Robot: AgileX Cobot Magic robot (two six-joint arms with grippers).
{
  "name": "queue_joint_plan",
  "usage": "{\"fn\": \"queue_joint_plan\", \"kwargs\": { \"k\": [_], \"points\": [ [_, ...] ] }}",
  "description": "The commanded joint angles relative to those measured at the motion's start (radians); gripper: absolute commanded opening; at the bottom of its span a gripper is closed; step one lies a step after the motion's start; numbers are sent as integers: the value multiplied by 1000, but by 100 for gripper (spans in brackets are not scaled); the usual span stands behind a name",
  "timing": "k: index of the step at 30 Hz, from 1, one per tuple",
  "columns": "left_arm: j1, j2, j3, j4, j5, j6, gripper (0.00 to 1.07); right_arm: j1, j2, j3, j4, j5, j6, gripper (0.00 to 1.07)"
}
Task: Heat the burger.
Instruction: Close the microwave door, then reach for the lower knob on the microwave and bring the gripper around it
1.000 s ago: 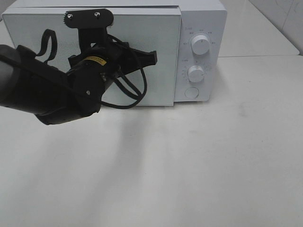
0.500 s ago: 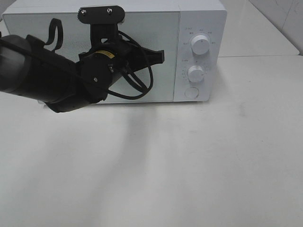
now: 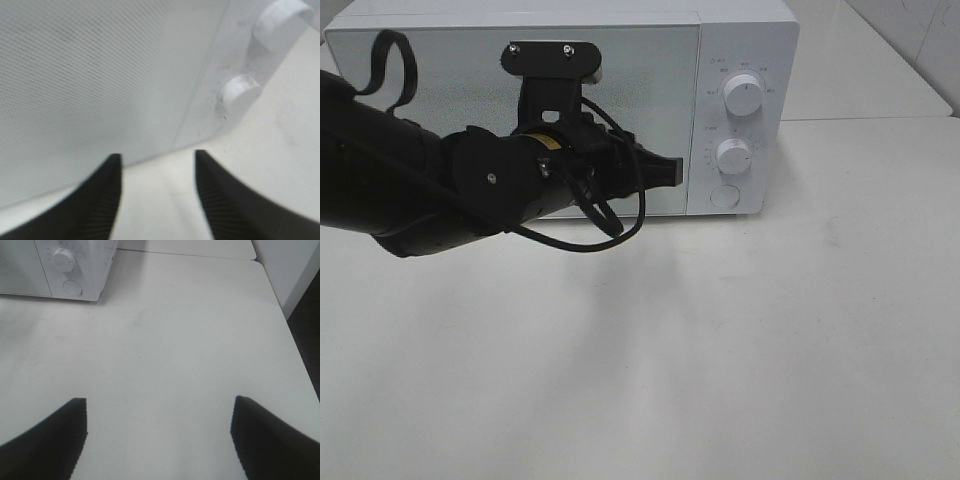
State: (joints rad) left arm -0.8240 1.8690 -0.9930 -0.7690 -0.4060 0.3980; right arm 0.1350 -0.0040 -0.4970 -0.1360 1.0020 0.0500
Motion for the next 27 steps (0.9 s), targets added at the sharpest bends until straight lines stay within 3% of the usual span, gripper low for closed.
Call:
{"fn": "queue_joint_plan", "kwargs": {
  "k": [1, 2, 11, 13, 14, 16, 19, 21, 27],
  "points": [
    [-3, -27, 1, -9, 100, 2, 94, -6, -27, 3, 0, -7, 6, 76],
    [-3, -33, 1, -8, 141, 2, 102, -6, -27, 3, 0, -7, 6, 76],
    [4, -47, 1, 14, 454, 12, 100, -6, -27, 3, 0, -7, 6, 76],
    [39, -74, 1, 61, 671, 9, 100, -6, -27, 3, 0, -7, 6, 76],
    [39, -74, 1, 61, 671, 9, 100, -6, -27, 3, 0, -7, 6, 76],
    [91, -102, 1, 76, 835, 9, 100, -6, -27, 3, 0, -7, 6, 76],
    [113, -113, 1, 81, 887, 8, 100, -6, -27, 3, 0, -7, 6, 76],
    [214, -158, 1, 82, 1048, 0, 100, -6, -27, 3, 0, -7, 6, 76],
    [354, -215, 1, 103, 1217, -18, 100, -6, -27, 3, 0, -7, 6, 76]
  ]
}}
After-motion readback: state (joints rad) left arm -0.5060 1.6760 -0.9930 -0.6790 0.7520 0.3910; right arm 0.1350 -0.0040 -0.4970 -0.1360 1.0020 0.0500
